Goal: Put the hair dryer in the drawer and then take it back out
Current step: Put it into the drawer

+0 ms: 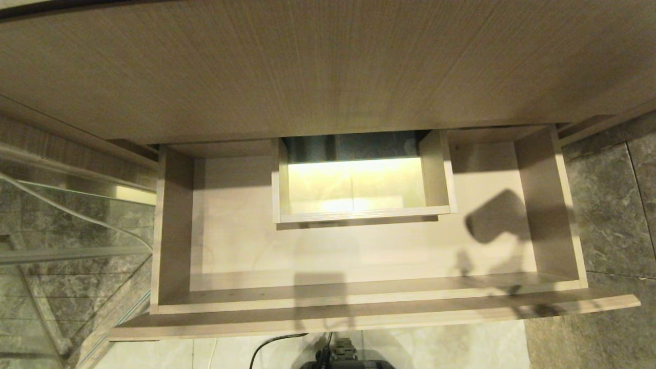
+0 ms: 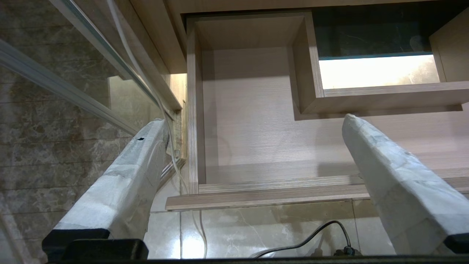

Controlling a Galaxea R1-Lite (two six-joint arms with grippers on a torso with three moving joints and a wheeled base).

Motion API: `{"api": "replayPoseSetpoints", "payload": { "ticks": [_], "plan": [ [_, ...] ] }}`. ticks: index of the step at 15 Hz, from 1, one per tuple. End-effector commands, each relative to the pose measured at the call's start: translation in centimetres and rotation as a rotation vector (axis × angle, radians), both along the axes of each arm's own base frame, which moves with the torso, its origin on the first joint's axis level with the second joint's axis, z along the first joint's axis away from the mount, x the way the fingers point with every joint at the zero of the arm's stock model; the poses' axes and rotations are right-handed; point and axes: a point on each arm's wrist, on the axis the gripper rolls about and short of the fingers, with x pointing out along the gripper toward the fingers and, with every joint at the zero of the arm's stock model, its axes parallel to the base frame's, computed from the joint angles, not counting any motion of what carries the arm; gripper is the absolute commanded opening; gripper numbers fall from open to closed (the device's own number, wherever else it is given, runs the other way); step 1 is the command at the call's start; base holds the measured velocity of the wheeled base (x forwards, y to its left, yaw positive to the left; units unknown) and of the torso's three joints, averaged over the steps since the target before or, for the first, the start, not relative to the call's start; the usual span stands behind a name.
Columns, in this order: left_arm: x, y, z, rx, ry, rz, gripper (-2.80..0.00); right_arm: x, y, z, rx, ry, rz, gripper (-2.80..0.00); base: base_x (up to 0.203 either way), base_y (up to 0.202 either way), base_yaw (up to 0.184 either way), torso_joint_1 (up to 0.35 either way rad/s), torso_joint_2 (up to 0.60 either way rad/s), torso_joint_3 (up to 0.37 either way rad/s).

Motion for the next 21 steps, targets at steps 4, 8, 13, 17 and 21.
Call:
{"api": "replayPoseSetpoints", "payload": {
  "ticks": [4, 8, 13, 17, 21],
  "plan": [
    [0.4, 0.0, -1.1, -0.001, 0.038, 0.0, 0.0, -0.1, 0.0, -0.3, -0.003, 0.01, -0.007, -2.8, 0.0, 0.0, 0.0, 0.0, 0.0, 0.0],
    [0.4, 0.0, -1.1, -0.001, 0.038, 0.0, 0.0, -0.4, 0.1, -0.5, -0.005, 0.007, -0.007, -2.8, 0.0, 0.0, 0.0, 0.0, 0.0, 0.0],
    [0.4, 0.0, -1.1, -0.002, 0.038, 0.0, 0.0, -0.7, 0.3, -0.9, -0.006, 0.008, -0.004, -2.8, 0.0, 0.0, 0.0, 0.0, 0.0, 0.0],
    [0.4, 0.0, -1.1, -0.001, 0.038, 0.0, 0.0, -0.6, 0.2, -1.6, 0.001, 0.023, -0.007, -2.8, 0.0, 0.0, 0.0, 0.0, 0.0, 0.0],
    [0.4, 0.0, -1.1, -0.001, 0.038, 0.0, 0.0, 0.1, 0.0, -3.2, 0.048, 0.148, -0.007, -2.8, 0.0, 0.0, 0.0, 0.0, 0.0, 0.0]
  ]
}}
